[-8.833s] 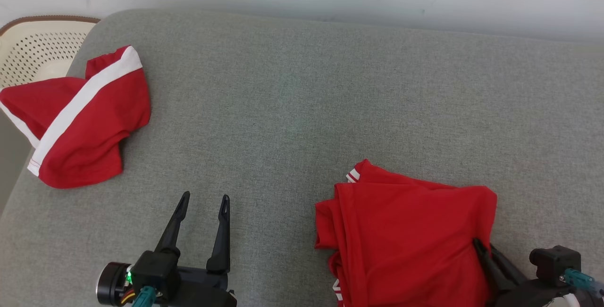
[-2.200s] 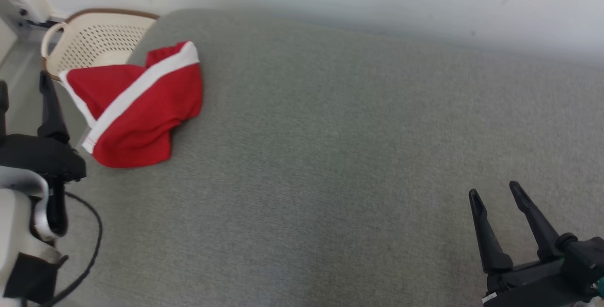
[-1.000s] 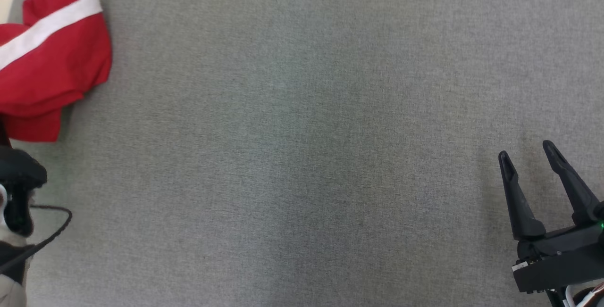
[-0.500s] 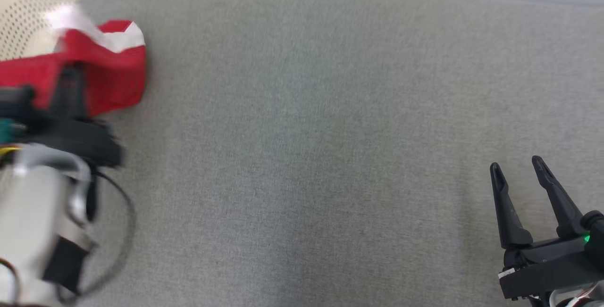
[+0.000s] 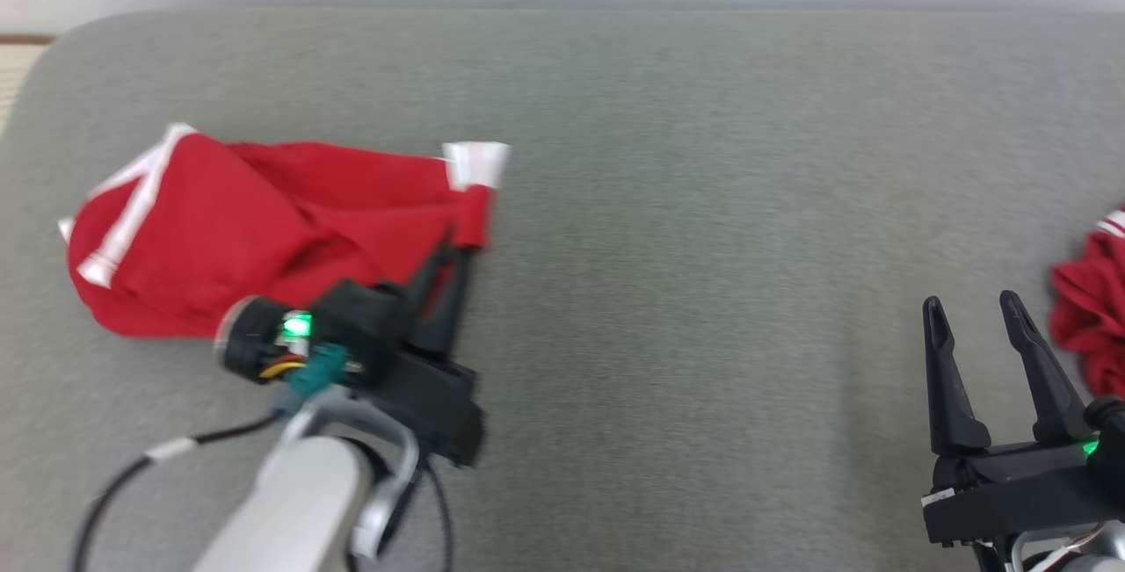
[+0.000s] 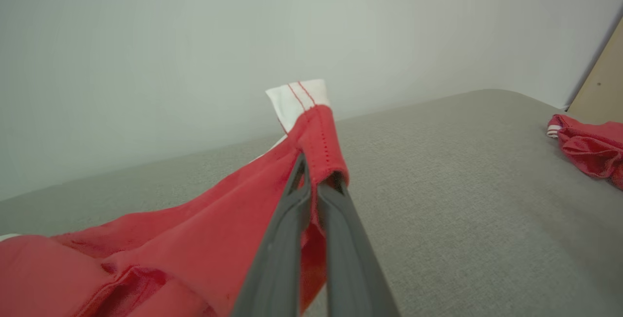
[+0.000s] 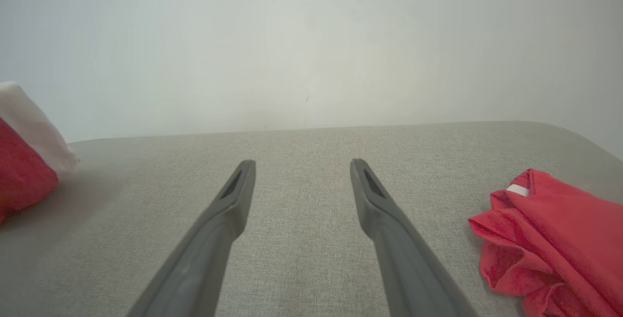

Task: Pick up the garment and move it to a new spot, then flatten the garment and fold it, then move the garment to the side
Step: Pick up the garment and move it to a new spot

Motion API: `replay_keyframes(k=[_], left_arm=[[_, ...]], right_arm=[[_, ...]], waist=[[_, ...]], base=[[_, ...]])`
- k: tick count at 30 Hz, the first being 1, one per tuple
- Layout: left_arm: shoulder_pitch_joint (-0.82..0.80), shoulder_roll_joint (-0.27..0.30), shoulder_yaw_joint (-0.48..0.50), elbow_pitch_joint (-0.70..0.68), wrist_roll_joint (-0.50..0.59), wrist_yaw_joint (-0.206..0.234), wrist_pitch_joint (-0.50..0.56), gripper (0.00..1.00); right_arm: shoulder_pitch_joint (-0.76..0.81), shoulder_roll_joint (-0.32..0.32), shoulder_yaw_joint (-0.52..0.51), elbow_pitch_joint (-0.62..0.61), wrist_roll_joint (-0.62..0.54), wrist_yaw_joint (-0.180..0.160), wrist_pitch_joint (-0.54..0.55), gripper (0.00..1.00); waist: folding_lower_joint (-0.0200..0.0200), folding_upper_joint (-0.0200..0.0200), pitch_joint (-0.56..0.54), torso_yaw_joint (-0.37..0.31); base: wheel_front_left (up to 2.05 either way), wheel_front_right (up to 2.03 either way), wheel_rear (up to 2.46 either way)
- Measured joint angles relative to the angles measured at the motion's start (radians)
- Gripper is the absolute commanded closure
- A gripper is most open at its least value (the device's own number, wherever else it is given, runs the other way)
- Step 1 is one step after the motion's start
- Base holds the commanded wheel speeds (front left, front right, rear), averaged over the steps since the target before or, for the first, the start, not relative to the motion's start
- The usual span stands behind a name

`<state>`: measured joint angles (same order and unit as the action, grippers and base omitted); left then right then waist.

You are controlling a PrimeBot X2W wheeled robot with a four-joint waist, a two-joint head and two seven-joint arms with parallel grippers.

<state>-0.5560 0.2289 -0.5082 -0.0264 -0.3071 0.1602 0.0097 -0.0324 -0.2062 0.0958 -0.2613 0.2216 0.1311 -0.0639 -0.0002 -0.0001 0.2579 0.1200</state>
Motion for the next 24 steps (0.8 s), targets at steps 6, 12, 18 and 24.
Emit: replay_keyframes(k=[6, 12, 18, 24], left_arm=[[-0.007, -0.060, -0.091, -0.023, 0.011, -0.023, 0.026, 1.00], [-0.087, -0.132, -0.173, 0.028, 0.030, -0.063, 0.016, 1.00], [-0.192, -0.169, -0.206, 0.133, 0.033, -0.066, -0.017, 1.00], [-0.245, -0.176, -0.209, 0.298, -0.019, -0.053, -0.073, 1.00]], right_arm=[[-0.022, 0.021, -0.006, 0.039, 0.004, 0.000, -0.036, 0.00], [-0.039, 0.038, 0.004, 0.078, 0.009, 0.000, -0.062, 0.00], [-0.059, 0.052, 0.017, 0.113, 0.021, 0.000, -0.087, 0.00], [-0.078, 0.067, 0.033, 0.150, 0.036, 0.000, -0.114, 0.00]], waist=[[0.0001, 0.0000, 0.006, -0.085], [0.0001, 0.0000, 0.020, -0.180], [0.0002, 0.0001, 0.040, -0.279], [0.0002, 0.0001, 0.067, -0.368]], base=[[0.00, 0.00, 0.00], [0.00, 0.00, 0.00], [0.00, 0.00, 0.00], [0.00, 0.00, 0.00]])
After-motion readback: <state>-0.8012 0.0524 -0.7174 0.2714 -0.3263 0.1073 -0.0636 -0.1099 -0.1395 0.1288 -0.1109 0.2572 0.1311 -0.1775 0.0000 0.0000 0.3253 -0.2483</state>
